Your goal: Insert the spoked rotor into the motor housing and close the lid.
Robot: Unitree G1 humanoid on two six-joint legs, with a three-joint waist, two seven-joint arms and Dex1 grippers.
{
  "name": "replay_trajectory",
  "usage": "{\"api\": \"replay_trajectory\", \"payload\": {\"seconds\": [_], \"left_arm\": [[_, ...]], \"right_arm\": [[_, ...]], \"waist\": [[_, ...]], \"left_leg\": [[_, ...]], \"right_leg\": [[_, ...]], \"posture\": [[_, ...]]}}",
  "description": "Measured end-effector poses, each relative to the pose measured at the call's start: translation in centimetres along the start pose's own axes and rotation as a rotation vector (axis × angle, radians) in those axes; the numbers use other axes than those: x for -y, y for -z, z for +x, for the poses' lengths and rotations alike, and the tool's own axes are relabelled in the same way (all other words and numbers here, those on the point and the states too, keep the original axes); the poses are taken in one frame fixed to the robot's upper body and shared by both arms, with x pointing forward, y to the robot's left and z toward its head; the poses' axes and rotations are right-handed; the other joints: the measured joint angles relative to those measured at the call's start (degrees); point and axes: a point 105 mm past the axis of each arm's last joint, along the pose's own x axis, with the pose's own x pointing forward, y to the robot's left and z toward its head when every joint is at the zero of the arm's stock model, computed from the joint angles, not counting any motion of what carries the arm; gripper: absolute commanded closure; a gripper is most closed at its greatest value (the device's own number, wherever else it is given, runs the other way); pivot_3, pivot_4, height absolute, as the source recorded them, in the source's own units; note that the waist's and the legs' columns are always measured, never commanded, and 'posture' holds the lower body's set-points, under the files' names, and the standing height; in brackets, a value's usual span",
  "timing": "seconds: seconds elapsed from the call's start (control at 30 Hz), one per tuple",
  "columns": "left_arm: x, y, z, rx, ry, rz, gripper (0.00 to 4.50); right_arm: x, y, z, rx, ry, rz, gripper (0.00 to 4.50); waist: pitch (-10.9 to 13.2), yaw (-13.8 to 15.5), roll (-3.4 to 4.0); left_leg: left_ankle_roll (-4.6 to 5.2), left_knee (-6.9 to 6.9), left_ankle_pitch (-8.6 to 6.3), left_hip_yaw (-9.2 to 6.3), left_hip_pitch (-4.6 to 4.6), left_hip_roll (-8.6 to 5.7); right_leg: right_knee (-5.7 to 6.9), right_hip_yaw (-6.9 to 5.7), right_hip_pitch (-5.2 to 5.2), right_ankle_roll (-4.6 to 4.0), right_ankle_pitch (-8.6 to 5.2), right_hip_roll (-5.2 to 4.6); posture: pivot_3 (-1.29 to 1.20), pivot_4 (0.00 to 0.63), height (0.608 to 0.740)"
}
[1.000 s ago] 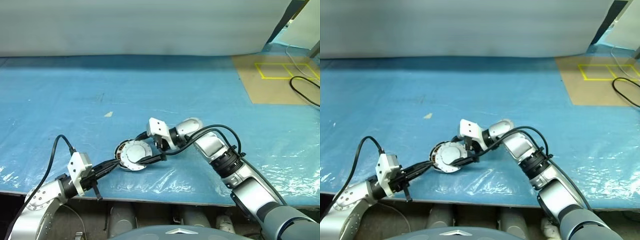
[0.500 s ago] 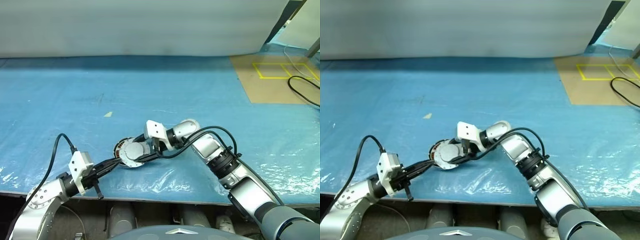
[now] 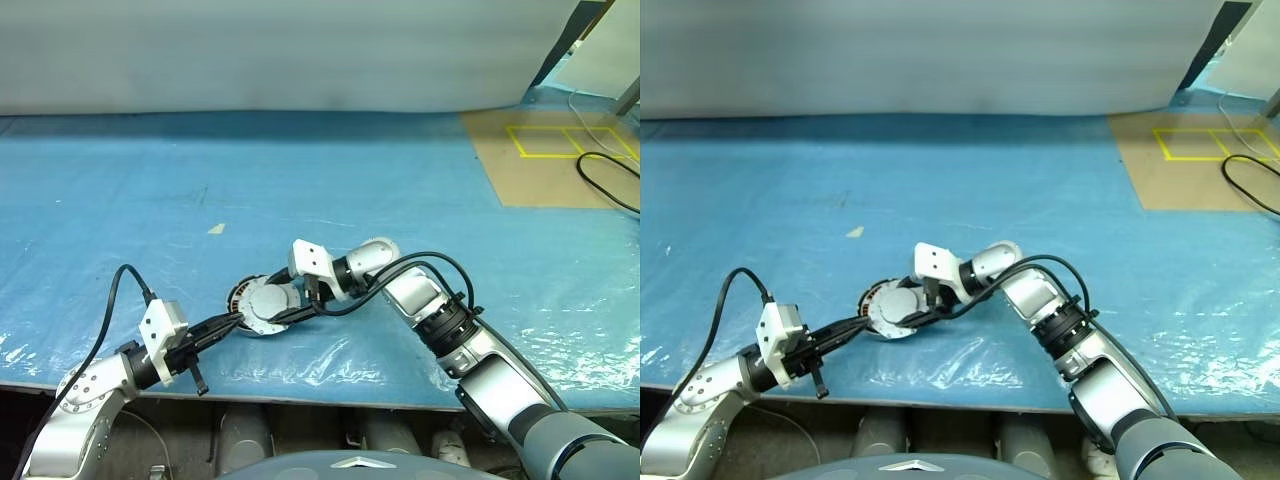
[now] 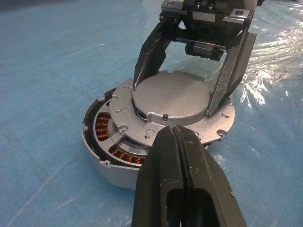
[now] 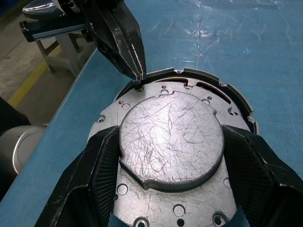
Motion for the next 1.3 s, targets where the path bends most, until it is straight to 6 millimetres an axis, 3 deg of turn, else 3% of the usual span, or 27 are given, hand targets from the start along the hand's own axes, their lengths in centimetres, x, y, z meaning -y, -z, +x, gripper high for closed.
{"api": "replay_trajectory", "payload": {"seconds": [0.43, 0.63, 0.77, 1.3], "left_arm": [[-1.2, -0.5, -0.8, 0.015, -0.052, 0.023, 4.5], [-3.0, -0.2, -3.1, -0.032, -0.138, 0.031, 4.5], [-3.3, 0.5, -4.3, -0.071, -0.164, 0.015, 4.5], [-3.2, -0.5, -2.8, -0.028, -0.144, 0.031, 4.5]], "right_arm": [[0.5, -1.7, 0.9, 0.032, 0.016, 0.083, 1.54], [0.9, -2.4, 2.0, 0.058, 0.049, 0.065, 1.54], [1.1, -1.7, 1.9, 0.029, 0.062, 0.036, 1.54], [1.3, -1.3, 2.4, 0.022, 0.062, -0.01, 1.54]], "waist": [[0.0, 0.0, 0.0], [0.0, 0.0, -0.01], [0.0, 0.1, -0.02], [0.0, -0.1, -0.03]], "left_leg": [[-0.07, -0.02, 0.04, 0.0, -0.07, 0.01], [-0.08, -0.02, 0.04, 0.0, -0.1, 0.0], [-0.08, -0.03, 0.04, 0.0, -0.12, -0.01], [-0.06, -0.02, 0.03, 0.0, -0.04, 0.01]], "right_leg": [[-0.02, -0.01, -0.07, 0.0, 0.0, 0.0], [-0.05, -0.01, -0.09, 0.0, 0.0, 0.0], [-0.08, -0.02, -0.08, 0.0, 0.0, -0.01], [-0.01, -0.01, -0.05, 0.0, 0.0, 0.0]], "posture": [[0.0, 0.15, 0.74], [0.0, 0.15, 0.74], [0.0, 0.15, 0.74], [0.0, 0.15, 0.74]]}}
